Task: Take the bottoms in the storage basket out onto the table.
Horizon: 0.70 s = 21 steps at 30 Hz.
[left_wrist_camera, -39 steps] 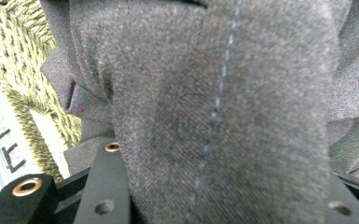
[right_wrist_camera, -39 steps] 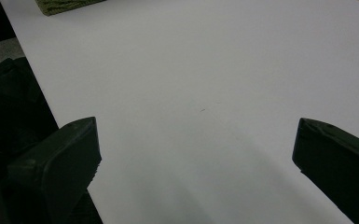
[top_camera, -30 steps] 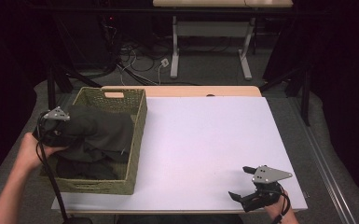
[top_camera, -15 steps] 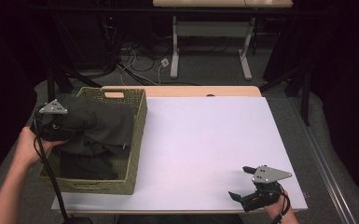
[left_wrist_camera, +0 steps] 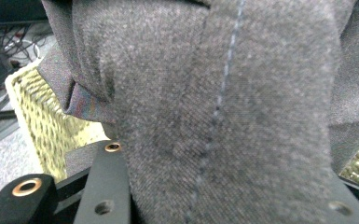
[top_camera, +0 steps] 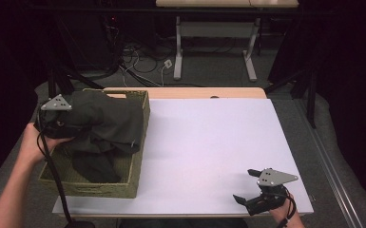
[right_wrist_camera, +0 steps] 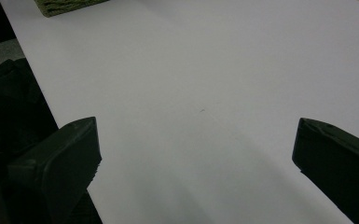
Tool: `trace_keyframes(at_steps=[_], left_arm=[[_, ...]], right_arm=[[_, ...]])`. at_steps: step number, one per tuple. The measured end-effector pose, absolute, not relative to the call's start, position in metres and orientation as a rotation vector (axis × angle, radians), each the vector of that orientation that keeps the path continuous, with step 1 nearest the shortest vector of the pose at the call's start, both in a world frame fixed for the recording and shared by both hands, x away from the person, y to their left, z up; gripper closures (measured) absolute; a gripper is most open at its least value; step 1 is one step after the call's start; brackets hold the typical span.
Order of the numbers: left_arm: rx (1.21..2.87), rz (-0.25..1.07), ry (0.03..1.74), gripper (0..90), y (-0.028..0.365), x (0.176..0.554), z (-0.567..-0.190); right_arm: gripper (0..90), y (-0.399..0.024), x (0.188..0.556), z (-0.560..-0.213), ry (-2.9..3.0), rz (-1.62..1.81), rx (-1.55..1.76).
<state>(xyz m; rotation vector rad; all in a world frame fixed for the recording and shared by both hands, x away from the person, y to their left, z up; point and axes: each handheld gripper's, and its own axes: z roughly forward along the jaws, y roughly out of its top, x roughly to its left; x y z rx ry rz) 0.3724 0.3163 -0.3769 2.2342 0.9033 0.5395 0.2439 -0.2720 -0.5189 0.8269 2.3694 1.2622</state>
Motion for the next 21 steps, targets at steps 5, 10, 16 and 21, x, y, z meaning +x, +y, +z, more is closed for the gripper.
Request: trace_keyframes(at_steps=[5,10,16,21], left_arm=[[2.221,0.552,0.863,56.8,0.31,0.375,-0.371],[2.21,0.545,0.839,56.7,0.301,0.376,-0.366],[2.217,0.558,0.793,56.7,0.292,0.379,-0.359],[2.213,0.556,0.764,56.7,0.285,0.382,-0.354]], right_arm=[[0.6,-0.272,0.244,-0.519,2.364,1.272,0.824],[0.6,-0.272,0.244,-0.519,2.364,1.272,0.823],[0.6,-0.272,0.243,-0.519,2.366,1.272,0.823],[0.6,-0.272,0.243,-0.519,2.366,1.273,0.821]])
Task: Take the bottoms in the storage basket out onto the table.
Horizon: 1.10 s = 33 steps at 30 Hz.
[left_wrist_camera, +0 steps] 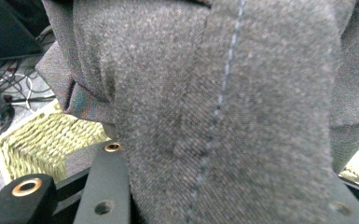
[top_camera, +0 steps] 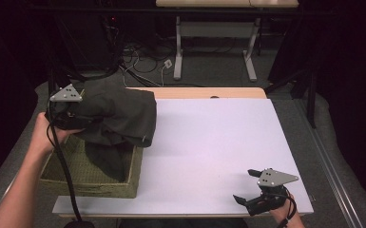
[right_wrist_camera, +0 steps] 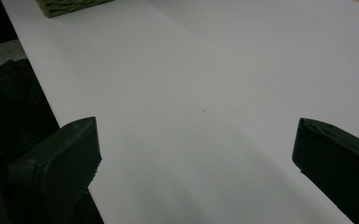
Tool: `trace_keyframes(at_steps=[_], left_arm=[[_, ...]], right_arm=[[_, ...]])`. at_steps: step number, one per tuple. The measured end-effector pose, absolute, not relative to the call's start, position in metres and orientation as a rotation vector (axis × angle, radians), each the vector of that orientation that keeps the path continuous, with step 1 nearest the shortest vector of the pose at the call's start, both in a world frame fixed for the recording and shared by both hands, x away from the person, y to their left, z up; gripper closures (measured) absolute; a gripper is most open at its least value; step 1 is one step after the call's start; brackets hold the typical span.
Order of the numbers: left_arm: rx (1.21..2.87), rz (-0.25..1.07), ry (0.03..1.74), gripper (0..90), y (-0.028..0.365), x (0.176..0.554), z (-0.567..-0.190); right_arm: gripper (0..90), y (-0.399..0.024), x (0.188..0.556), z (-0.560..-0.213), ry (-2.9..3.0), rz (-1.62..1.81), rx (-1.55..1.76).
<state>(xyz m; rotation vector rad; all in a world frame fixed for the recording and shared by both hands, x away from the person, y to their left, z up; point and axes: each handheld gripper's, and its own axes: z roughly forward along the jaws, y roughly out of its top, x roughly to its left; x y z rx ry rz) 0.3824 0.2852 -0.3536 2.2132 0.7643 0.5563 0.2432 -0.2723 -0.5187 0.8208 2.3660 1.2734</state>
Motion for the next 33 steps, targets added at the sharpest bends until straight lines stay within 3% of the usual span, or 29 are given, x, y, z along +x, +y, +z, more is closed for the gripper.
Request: trace_keyframes(at_steps=[15,33], left_arm=[[2.233,0.488,0.637,56.5,0.267,0.394,-0.349],[2.268,0.497,0.54,56.3,0.241,0.398,-0.332]], right_arm=[[0.6,-0.272,0.243,-0.519,2.368,1.278,0.817],[0.5,-0.272,0.243,-0.519,2.366,1.285,0.811]])
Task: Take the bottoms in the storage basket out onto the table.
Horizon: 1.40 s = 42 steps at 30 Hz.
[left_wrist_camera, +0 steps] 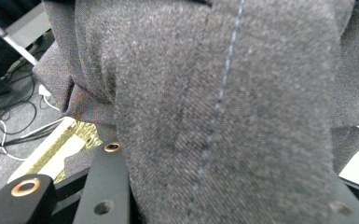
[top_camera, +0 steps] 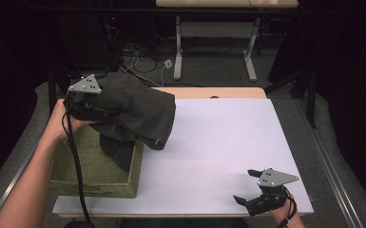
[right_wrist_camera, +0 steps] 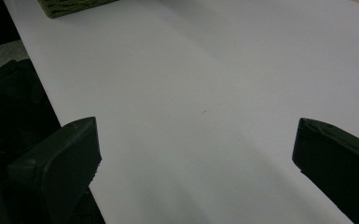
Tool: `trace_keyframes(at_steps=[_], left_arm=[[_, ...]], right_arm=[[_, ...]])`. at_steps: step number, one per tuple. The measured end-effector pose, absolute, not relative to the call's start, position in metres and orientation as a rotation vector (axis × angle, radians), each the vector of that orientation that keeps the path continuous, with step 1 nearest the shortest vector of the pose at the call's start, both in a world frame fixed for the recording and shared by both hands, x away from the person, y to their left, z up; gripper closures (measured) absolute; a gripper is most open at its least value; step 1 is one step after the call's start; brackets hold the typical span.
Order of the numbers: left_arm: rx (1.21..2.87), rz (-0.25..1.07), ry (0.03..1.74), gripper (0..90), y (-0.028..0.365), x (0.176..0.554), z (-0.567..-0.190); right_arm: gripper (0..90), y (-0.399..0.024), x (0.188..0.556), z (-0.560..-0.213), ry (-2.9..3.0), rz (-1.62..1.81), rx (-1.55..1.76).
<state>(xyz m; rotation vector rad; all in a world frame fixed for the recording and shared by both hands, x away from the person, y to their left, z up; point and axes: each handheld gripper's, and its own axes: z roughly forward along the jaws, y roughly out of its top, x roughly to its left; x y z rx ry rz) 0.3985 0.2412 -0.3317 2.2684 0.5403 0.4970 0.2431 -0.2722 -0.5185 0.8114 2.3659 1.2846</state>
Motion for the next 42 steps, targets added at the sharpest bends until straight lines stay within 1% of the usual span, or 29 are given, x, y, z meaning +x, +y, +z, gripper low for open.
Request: trace_keyframes(at_steps=[11,23,42], left_arm=[[2.278,0.518,0.49,56.3,0.224,0.4,-0.32],[2.27,0.511,0.437,56.3,0.203,0.401,-0.309],[2.256,0.476,0.38,56.3,0.171,0.406,-0.308]], right_arm=[[0.6,-0.272,0.243,-0.518,2.365,1.287,0.809],[0.6,-0.272,0.243,-0.519,2.366,1.279,0.813],[0.6,-0.272,0.243,-0.519,2.367,1.282,0.815]])
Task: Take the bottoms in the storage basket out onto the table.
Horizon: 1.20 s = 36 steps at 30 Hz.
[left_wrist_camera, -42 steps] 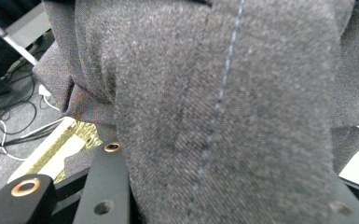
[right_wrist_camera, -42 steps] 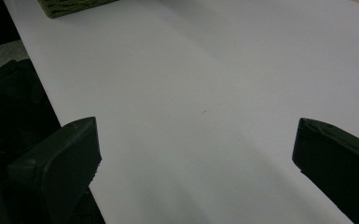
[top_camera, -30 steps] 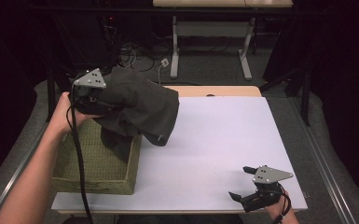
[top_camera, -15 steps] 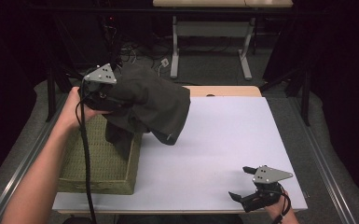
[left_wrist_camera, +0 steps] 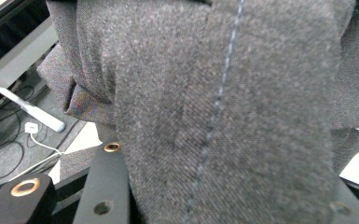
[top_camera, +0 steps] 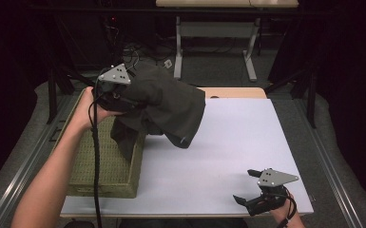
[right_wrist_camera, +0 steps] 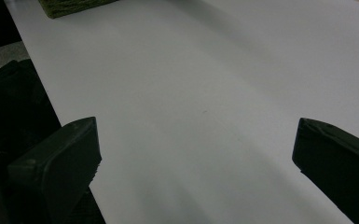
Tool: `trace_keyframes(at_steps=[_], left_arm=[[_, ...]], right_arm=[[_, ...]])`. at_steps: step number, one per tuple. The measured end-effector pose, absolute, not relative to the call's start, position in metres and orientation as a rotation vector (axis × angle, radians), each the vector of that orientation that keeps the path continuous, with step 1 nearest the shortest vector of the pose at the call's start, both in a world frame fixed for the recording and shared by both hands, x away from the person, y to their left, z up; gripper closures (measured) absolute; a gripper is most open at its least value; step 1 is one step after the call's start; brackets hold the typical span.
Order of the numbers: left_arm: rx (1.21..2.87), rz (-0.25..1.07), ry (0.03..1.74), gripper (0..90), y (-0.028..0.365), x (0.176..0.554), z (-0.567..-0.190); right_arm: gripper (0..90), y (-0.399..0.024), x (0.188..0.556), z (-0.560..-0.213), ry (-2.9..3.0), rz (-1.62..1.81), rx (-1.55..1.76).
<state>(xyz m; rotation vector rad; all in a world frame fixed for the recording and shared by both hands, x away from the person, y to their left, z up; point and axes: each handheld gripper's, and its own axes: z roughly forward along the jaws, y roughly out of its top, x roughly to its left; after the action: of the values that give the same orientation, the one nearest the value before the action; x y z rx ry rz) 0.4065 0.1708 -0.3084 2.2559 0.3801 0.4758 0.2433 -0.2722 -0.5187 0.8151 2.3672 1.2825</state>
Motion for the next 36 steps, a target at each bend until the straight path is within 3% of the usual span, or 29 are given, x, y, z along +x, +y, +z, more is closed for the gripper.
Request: trace_keyframes(at_steps=[21,36], left_arm=[[2.235,0.447,0.361,56.2,0.138,0.412,-0.319],[2.196,0.449,0.335,56.2,0.123,0.411,-0.307]], right_arm=[[0.6,-0.272,0.243,-0.519,2.368,1.282,0.811],[0.6,-0.271,0.243,-0.52,2.355,1.291,0.816]])
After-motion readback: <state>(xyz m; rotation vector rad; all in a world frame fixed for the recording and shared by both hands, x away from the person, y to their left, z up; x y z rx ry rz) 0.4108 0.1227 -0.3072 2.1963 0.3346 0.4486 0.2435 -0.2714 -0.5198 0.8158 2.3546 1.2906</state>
